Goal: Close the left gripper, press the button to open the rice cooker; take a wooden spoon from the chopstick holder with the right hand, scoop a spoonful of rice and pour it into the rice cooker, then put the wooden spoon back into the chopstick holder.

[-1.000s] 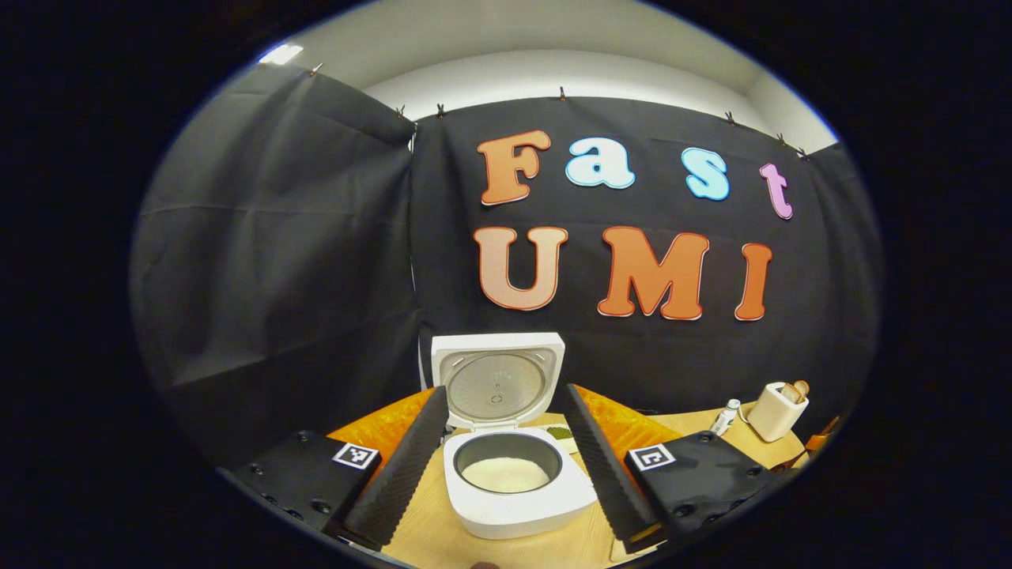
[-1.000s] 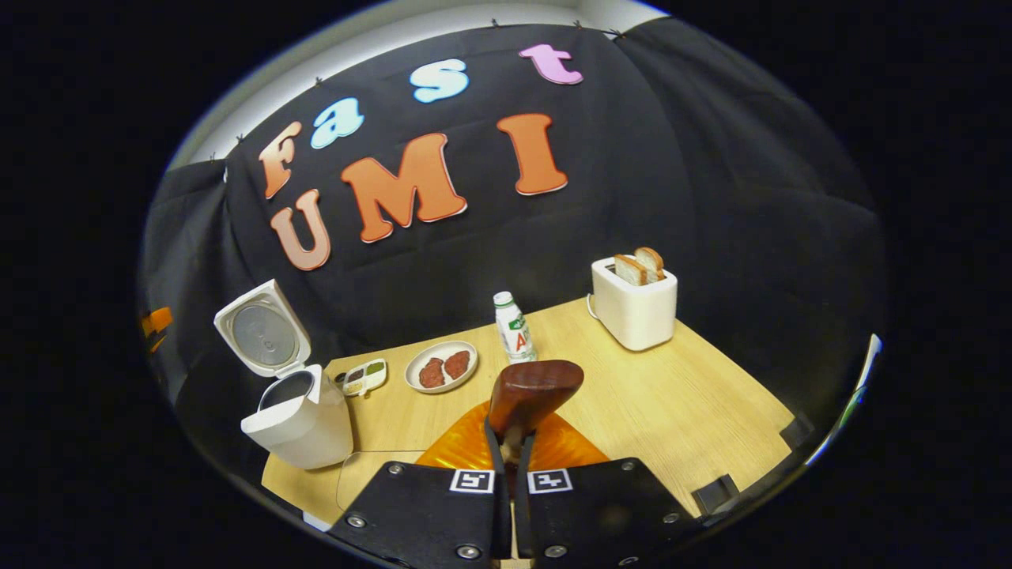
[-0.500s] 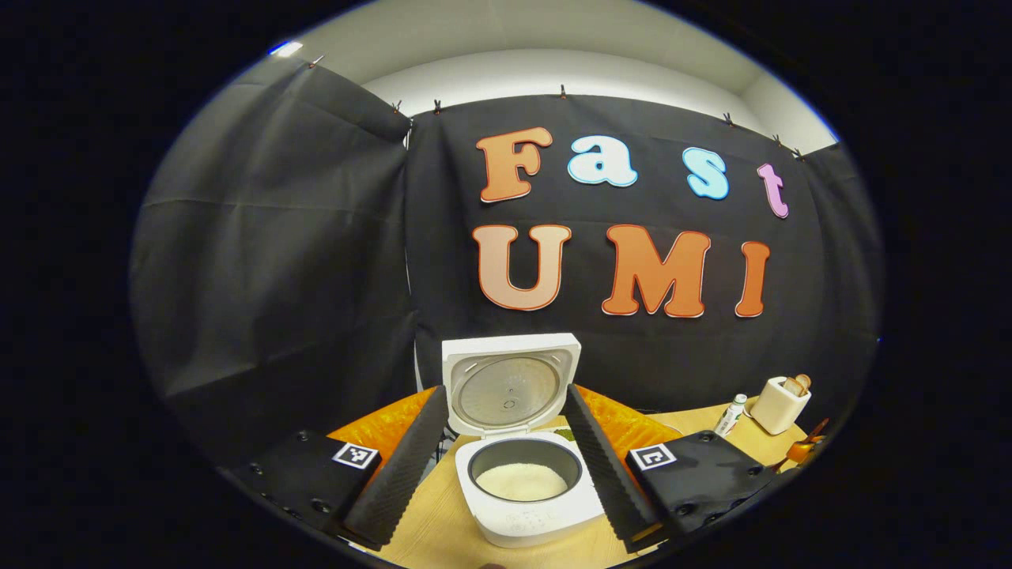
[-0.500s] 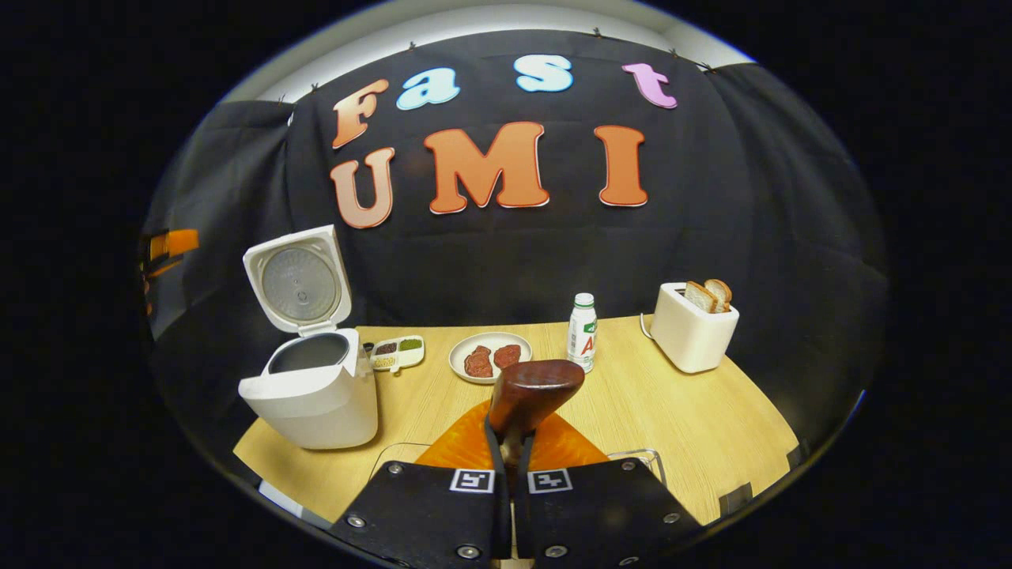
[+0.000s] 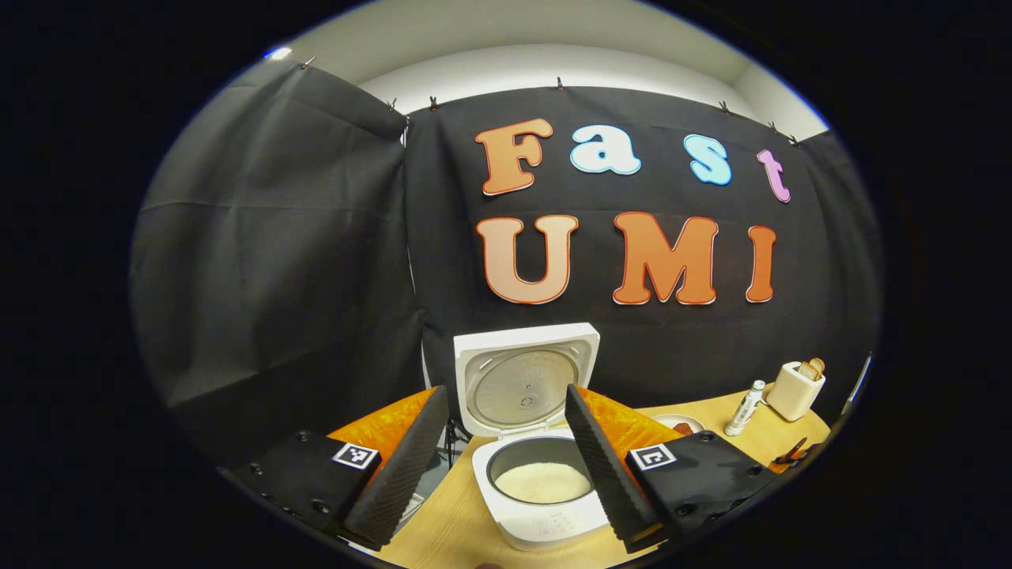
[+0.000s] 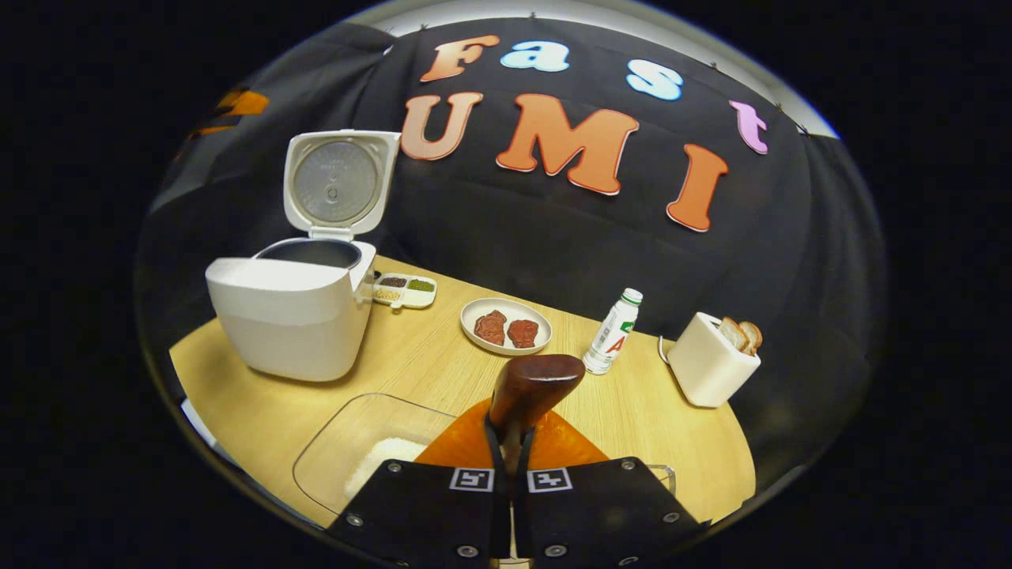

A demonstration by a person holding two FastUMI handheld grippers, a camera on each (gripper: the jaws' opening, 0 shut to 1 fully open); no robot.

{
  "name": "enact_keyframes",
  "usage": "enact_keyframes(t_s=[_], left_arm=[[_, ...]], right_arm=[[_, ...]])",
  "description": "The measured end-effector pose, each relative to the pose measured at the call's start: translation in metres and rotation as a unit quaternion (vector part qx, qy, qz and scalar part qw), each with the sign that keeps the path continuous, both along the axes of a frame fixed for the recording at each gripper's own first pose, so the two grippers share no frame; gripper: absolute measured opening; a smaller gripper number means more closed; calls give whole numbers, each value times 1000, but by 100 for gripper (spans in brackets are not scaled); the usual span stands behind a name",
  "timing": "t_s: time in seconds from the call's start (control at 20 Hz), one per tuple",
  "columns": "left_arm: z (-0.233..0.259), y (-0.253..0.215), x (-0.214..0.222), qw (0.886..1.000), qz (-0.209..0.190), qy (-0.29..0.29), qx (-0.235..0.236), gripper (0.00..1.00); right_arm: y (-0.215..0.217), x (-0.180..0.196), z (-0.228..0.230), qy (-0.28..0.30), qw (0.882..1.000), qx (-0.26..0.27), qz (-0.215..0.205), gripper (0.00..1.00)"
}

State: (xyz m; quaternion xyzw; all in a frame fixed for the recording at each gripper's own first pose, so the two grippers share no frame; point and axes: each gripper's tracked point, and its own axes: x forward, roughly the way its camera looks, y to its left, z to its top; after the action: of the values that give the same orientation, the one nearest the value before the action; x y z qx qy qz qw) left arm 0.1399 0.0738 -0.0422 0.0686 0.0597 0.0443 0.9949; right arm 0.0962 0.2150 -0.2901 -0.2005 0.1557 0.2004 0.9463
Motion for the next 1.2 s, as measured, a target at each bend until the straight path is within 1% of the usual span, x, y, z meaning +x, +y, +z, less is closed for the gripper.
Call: enact_keyframes(t_s=[0.1, 0.15, 0.25, 0.35, 0.4, 0.5, 0.6, 0.75, 0.85, 0.9, 1.1, 1.2], left_arm=[[-4, 2, -1, 1000, 2, 5, 2, 100], [-3, 4, -2, 1000, 2, 5, 3, 100], [-4, 7, -1, 1000, 6, 6, 3, 100], [-6, 10, -3, 1000, 9, 8, 2, 100], [-7, 12, -4, 1000, 10, 10, 1, 100], [-9, 12, -4, 1000, 12, 12, -5, 100], [-13, 12, -5, 1000, 13, 14, -12, 100], [-14, 11, -4, 1000, 11, 17, -13, 100], [-15, 8, -4, 1000, 9, 17, -14, 100], [-16, 8, -3, 1000, 8, 17, -18, 100], [-22, 0, -2, 999, 1, 23, -33, 100], [-23, -1, -3, 999, -1, 25, -35, 100]], right_arm=[[1, -2, -15, 9, 1000, -8, 6, 1], [3, -3, -24, 23, 1000, 0, 5, 2], [10, -6, -32, 52, 998, 37, 3, 1], [19, -14, -39, 84, 994, 68, 12, 1], [22, -16, -38, 93, 991, 90, 14, 1], [28, -23, -40, 128, 982, 142, 4, 1], [37, -31, -41, 164, 967, 196, -5, 1], [52, -44, -50, 218, 941, 259, -16, 1], [55, -45, -52, 230, 929, 288, -30, 1], [52, -42, -54, 239, 920, 306, -45, 1], [38, -37, -66, 290, 872, 380, -108, 1], [34, -37, -66, 301, 856, 402, -123, 1]])
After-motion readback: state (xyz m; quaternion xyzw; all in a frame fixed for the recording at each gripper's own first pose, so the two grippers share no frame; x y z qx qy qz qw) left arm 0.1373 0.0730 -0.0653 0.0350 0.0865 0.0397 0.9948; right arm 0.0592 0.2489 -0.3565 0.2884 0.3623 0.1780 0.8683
